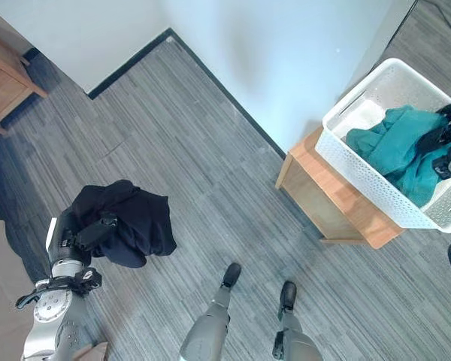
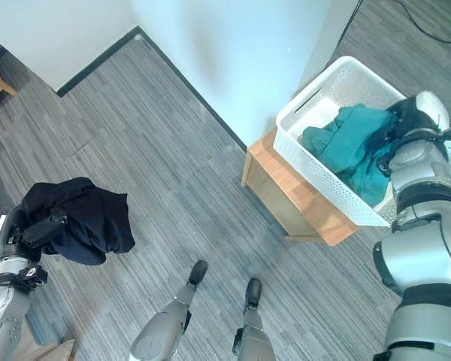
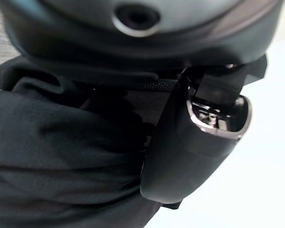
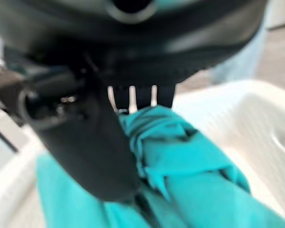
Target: Pick up bed clothes into laundry basket.
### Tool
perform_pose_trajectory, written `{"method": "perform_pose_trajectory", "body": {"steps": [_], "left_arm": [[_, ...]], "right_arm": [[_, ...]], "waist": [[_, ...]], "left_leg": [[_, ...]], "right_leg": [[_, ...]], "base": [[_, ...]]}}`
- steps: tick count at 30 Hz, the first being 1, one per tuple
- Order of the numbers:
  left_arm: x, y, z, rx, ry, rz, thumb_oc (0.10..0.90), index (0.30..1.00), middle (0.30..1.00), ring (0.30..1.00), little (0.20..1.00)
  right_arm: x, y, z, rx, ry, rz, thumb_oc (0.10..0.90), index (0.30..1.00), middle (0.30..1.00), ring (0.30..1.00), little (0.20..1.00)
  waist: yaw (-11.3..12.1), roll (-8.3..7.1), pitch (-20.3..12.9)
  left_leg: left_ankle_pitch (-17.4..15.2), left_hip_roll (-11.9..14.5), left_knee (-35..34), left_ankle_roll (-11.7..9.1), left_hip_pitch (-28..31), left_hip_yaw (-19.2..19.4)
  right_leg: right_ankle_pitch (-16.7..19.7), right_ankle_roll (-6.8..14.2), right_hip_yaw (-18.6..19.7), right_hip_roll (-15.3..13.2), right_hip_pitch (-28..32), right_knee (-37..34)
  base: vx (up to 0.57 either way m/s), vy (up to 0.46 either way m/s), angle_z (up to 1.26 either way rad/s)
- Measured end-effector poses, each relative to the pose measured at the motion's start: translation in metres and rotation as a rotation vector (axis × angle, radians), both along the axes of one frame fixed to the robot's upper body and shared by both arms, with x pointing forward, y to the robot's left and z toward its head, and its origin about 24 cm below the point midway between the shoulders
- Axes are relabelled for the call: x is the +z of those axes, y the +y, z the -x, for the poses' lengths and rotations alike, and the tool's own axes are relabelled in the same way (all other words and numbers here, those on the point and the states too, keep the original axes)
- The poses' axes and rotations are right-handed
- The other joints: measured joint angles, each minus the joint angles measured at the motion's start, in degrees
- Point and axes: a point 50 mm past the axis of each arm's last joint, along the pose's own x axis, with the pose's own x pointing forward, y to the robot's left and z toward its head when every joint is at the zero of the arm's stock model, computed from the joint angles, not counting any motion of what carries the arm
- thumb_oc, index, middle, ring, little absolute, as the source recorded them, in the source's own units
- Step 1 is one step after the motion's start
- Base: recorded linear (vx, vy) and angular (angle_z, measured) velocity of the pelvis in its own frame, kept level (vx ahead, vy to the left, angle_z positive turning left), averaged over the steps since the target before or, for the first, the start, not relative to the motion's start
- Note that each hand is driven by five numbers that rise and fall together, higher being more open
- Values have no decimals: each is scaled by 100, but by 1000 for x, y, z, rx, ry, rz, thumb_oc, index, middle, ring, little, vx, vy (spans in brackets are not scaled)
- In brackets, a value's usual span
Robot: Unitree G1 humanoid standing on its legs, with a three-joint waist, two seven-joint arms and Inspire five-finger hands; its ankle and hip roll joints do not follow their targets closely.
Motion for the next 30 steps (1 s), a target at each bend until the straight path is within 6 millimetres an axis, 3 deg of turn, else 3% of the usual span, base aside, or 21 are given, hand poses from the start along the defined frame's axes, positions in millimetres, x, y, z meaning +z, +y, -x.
{"method": "perform_pose_trajectory", "body": {"steps": [7, 11, 14, 15, 17, 20, 22, 23, 24, 25, 26, 27, 28, 30], "left_arm": [[8, -3, -9, -9, -42, 18, 400, 300, 300, 300, 300], [14, -2, -13, 5, -65, 18, 400, 300, 300, 300, 300], [26, 7, -15, 27, -96, -12, 400, 300, 300, 300, 300], [31, 12, -14, 37, -105, -28, 400, 300, 300, 300, 300], [47, 22, -14, 50, -131, -81, 400, 300, 300, 300, 300], [85, 37, -19, 74, -201, -208, 400, 300, 300, 300, 300], [105, 42, -22, 90, -236, -280, 400, 300, 300, 300, 300], [118, 43, -25, 91, -259, -329, 400, 300, 300, 300, 300], [125, 42, -29, 90, -277, -346, 400, 300, 300, 300, 300], [134, 35, -38, 86, -316, -340, 400, 300, 300, 300, 300], [138, 30, -43, 71, -344, -336, 400, 300, 300, 300, 300], [138, 27, -44, 73, -360, -320, 400, 300, 300, 300, 300], [140, 22, -45, 57, -381, -329, 400, 300, 300, 300, 300], [143, 18, -43, 32, -389, -365, 400, 300, 300, 300, 300]], "right_arm": [[20, 9, -6, 36, -66, -18, 800, 900, 900, 900, 900], [67, 60, -23, 285, -236, 11, 800, 900, 900, 900, 900], [110, 101, -11, 516, -396, 70, 800, 900, 900, 900, 900], [117, 111, -6, 575, -440, 71, 800, 900, 900, 900, 900], [116, 111, 0, 607, -492, 24, 800, 900, 900, 900, 900], [98, 118, 22, 715, -609, -73, 800, 900, 900, 900, 900], [79, 133, 27, 799, -610, -115, 800, 900, 900, 900, 900], [53, 145, 32, 850, -630, -239, 800, 900, 900, 900, 900], [33, 151, 37, 870, -655, -343, 800, 900, 900, 900, 900], [-6, 160, 49, 877, -688, -522, 800, 900, 900, 900, 900], [-34, 172, 52, 882, -630, -613, 800, 900, 900, 900, 900], [-44, 179, 52, 885, -618, -665, 800, 900, 900, 900, 900], [-56, 190, 54, 894, -594, -728, 800, 900, 900, 900, 900], [-61, 194, 55, 907, -576, -750, 800, 900, 900, 900, 900]], "waist": [[-29, -26, 22], [-206, -127, 83], [-272, -237, 153], [-302, -271, 173], [-374, -368, 229], [-411, -481, 299], [-320, -536, 336], [-373, -554, 349], [-405, -570, 356], [-460, -585, 356], [-693, -628, 366], [-736, -632, 360], [-807, -636, 348], [-782, -738, 287]], "left_leg": [[0, 12, 0, 0, 3, 4], [0, 68, 2, 0, 65, 29], [0, 99, 6, 0, 133, 163], [0, 102, 13, 0, 175, 173], [-1, 106, 16, -1, 346, 211], [-20, 110, 32, 2, 543, 430], [-70, 154, 62, 73, 705, 779], [-247, 215, 215, 197, 828, 1122], [-273, 337, 246, 197, 911, 1228], [-341, 414, 286, 198, 1105, 1377], [-360, 453, 264, 231, 1320, 1603], [-349, 456, 251, 259, 1373, 1788], [-483, 492, 282, 340, 1451, 2165], [-547, 538, 285, 303, 1471, 2681]], "right_leg": [[2, -1, 10, 10, 1, 0], [37, -30, 41, 38, 31, 0], [67, -49, 166, 74, 49, 1], [67, -50, 165, 74, 88, 1], [68, -50, 173, 74, 229, 0], [96, -89, 218, 102, 287, 90], [136, -118, 321, 104, 168, 373], [171, -48, 370, 218, -90, 906], [153, 98, 393, 259, -197, 1195], [109, 563, 452, 281, -215, 1568], [-192, 593, 294, 120, -284, 1917], [-287, 406, -71, -119, -343, 2171], [-339, 474, -419, -635, -550, 2458], [-315, 531, -778, -1159, -589, 2093]], "base": [[-1, -1, -1], [-7, 3, -6], [1, 36, -15], [-4, 28, -13], [-12, 30, -7], [-61, 109, -32], [-51, 144, -95], [-21, 63, -104], [43, -53, -111], [88, -146, -87], [97, -144, -84], [201, -292, -122], [288, -355, -141], [361, -509, -157]]}}
